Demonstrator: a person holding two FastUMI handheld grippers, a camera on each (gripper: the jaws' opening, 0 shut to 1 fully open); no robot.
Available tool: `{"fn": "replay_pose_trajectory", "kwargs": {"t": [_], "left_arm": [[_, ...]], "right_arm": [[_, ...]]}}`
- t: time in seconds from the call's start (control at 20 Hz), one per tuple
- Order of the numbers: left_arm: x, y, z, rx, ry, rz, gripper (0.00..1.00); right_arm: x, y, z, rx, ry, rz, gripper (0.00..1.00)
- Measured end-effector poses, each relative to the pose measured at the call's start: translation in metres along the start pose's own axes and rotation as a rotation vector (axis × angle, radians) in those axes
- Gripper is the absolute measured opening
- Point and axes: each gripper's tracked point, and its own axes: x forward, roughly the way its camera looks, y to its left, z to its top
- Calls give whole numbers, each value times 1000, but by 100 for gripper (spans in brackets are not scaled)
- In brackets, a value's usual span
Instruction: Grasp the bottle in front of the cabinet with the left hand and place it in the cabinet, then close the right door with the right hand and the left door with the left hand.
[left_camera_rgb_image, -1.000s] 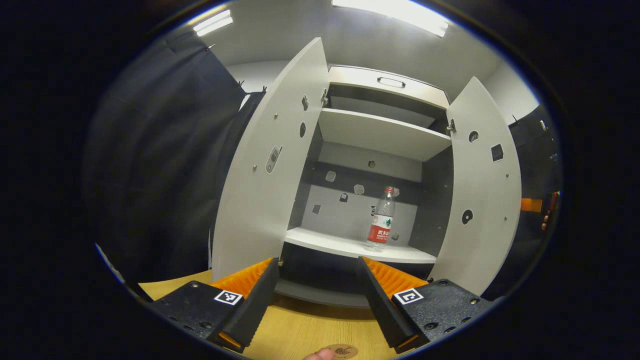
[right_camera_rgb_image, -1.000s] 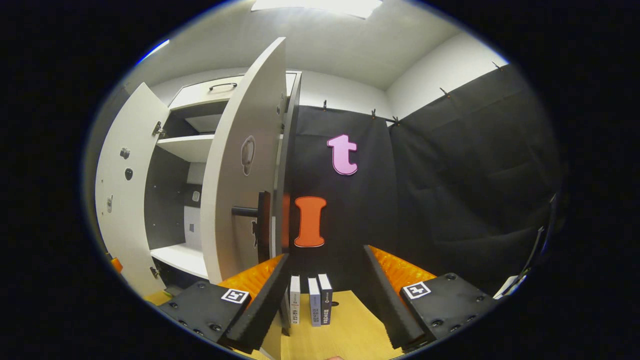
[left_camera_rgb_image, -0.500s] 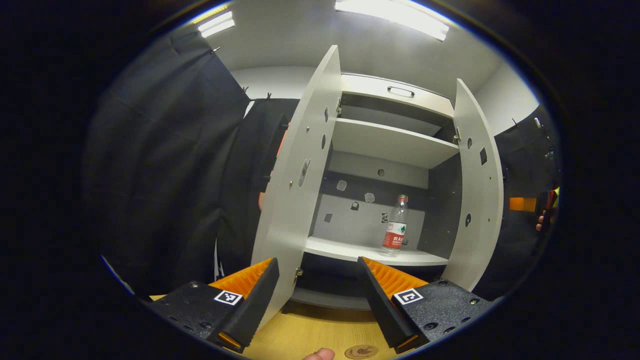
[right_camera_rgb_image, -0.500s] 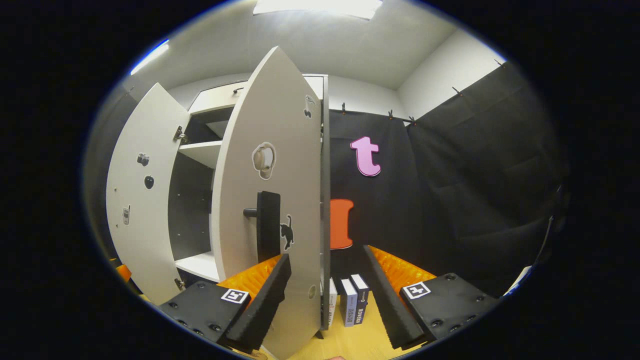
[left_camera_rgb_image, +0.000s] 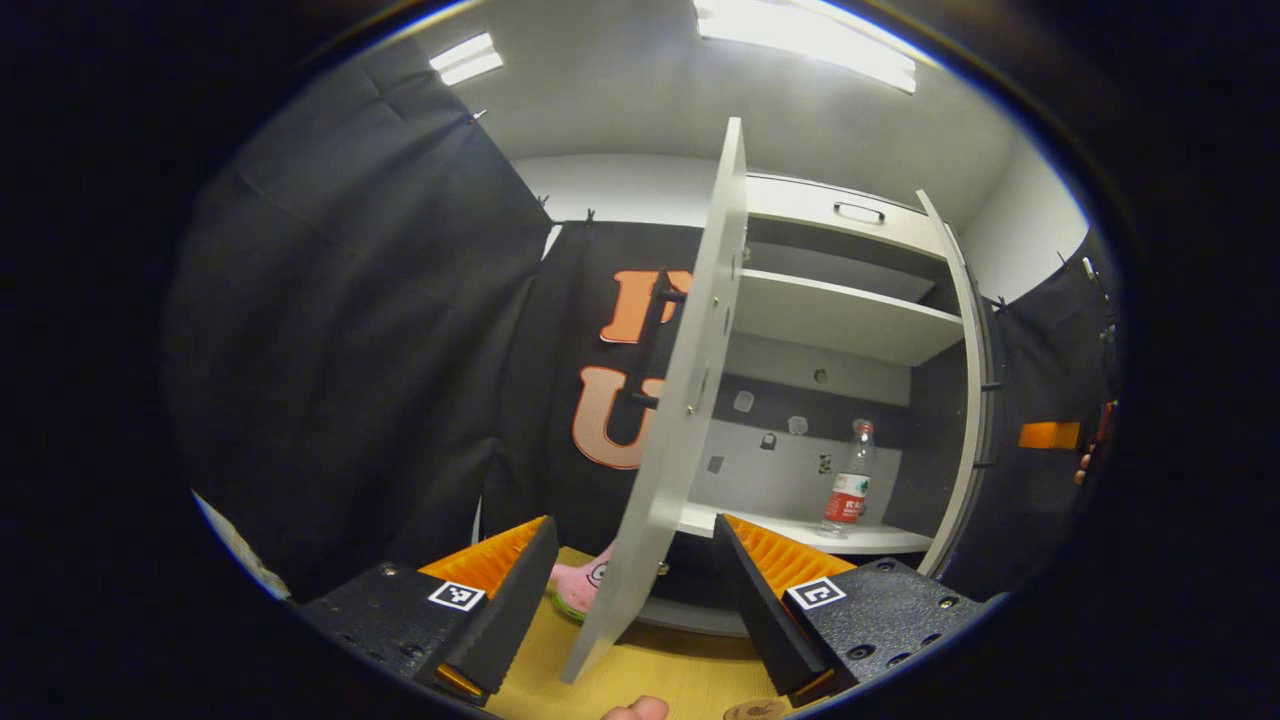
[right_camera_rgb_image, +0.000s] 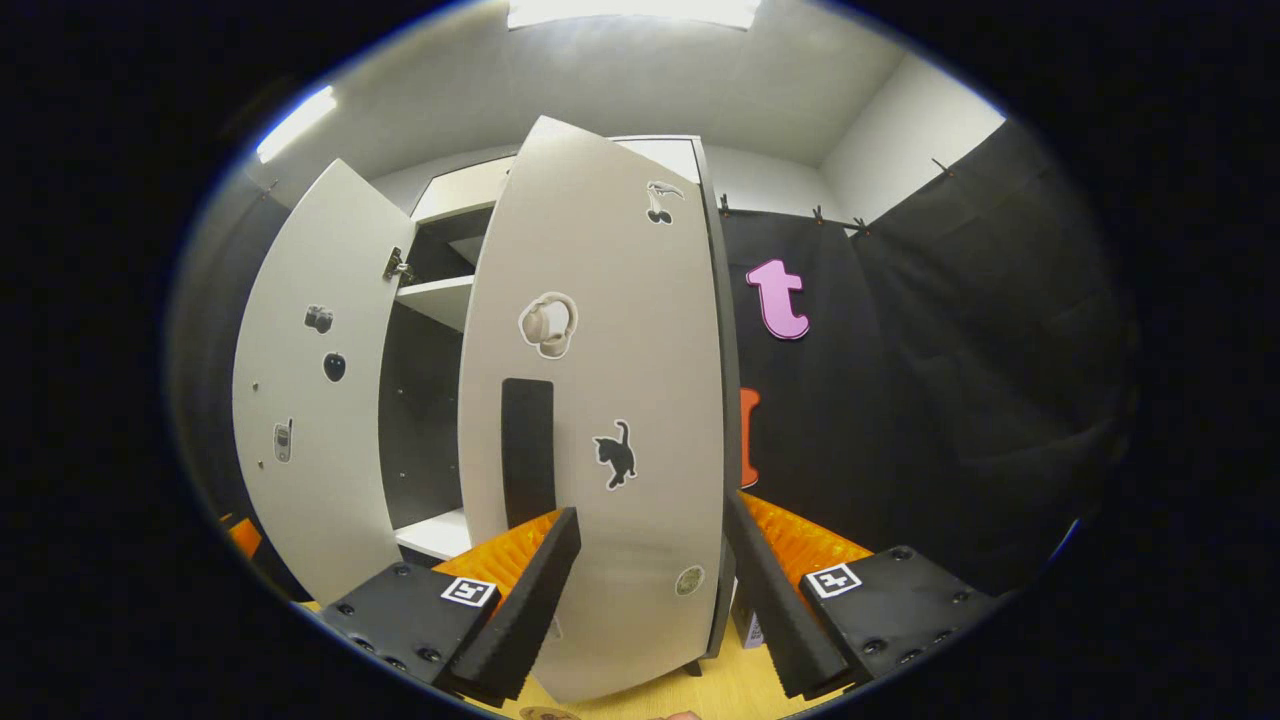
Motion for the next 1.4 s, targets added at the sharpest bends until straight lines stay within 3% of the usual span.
{"fn": "replay_pose_trajectory", "kwargs": {"t": [0.25, 0.4, 0.45, 0.7, 0.85, 1.0, 1.1, 1.2, 1.25, 1.4], "left_arm": [[36, 45, 28, -53, -39, 100, 94], [70, 53, 51, -87, -64, 80, 92], [80, 49, 57, -84, -68, 56, 95], [111, 50, 63, 45, -87, 61, 94], [113, 46, 65, 39, -98, 64, 93], [110, 29, 63, 3, -87, -1, 87], [106, 9, 58, -4, -62, -63, 91], [100, -13, 56, 18, -44, -114, 87], [97, -22, 54, 30, -40, -130, 91], [94, -49, 50, 34, -39, -174, 92]], "right_arm": [[-20, -10, -11, -25, 10, -22, 96], [-31, -19, -21, -8, 32, -39, 96], [-34, -22, -24, -2, 37, -44, 96], [-48, -39, -28, 32, 43, -83, 97], [-54, -47, -31, 49, 46, -96, 97], [-57, -55, -31, 51, 47, -98, 96], [-55, -57, -32, 47, 47, -101, 96], [-56, -60, -32, 41, 46, -107, 96], [-57, -60, -32, 39, 44, -106, 97], [-65, -58, -34, 23, 54, -100, 96]]}}
